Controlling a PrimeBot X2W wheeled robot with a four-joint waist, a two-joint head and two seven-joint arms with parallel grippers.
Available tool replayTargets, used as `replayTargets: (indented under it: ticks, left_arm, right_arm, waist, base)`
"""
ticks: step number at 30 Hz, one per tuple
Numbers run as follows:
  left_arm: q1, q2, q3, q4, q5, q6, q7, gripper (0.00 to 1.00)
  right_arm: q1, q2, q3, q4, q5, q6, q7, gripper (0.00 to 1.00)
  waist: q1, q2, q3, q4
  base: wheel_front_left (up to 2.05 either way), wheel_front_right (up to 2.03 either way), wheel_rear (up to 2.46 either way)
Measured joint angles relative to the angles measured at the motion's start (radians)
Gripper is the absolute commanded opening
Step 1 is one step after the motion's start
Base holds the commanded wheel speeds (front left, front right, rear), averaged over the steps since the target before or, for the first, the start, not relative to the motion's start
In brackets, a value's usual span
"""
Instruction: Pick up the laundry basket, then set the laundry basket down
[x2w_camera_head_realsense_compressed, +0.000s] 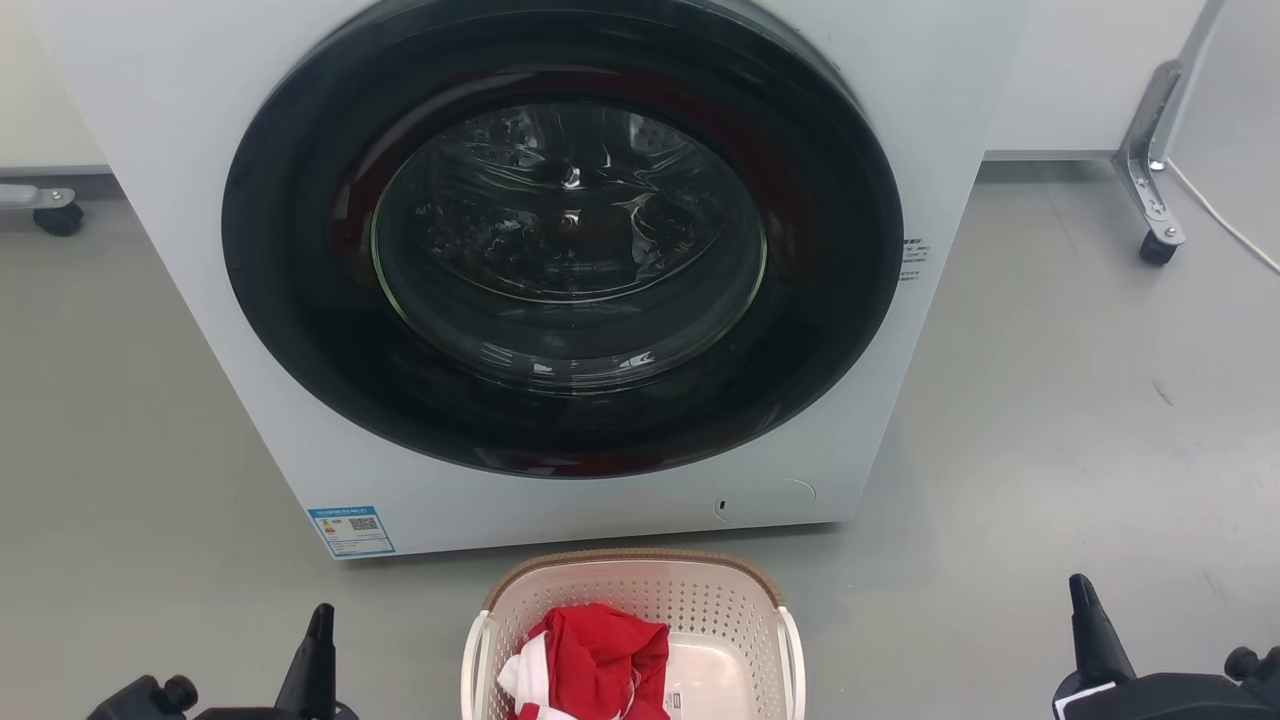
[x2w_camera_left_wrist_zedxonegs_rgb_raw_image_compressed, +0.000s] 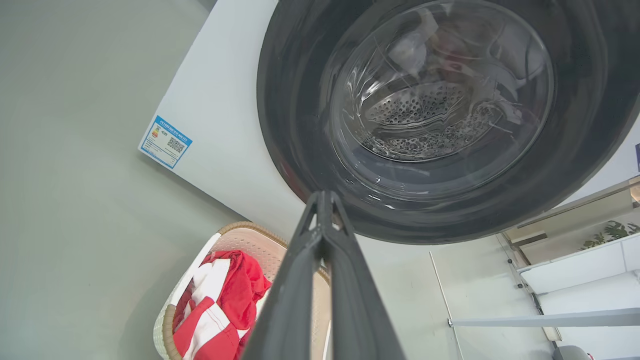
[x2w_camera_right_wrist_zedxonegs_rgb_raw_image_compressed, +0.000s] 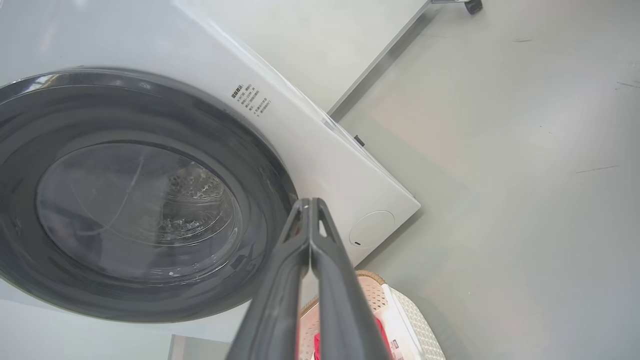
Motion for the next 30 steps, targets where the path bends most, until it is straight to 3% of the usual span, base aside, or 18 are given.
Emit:
replayTargets:
  ticks: [30]
  left_arm:
    - [-0.075, -0.033, 0.089, 0.067, -0.396, -0.076, 0.078, 0.00]
  right_arm:
    - [-0.062, 0.044, -0.126, 0.059, 0.407, 0.077, 0.108, 0.00]
  waist:
    - [0.0000, 0.0000, 0.003, 0.002]
  base:
    - [0.00, 0.00, 0.00]
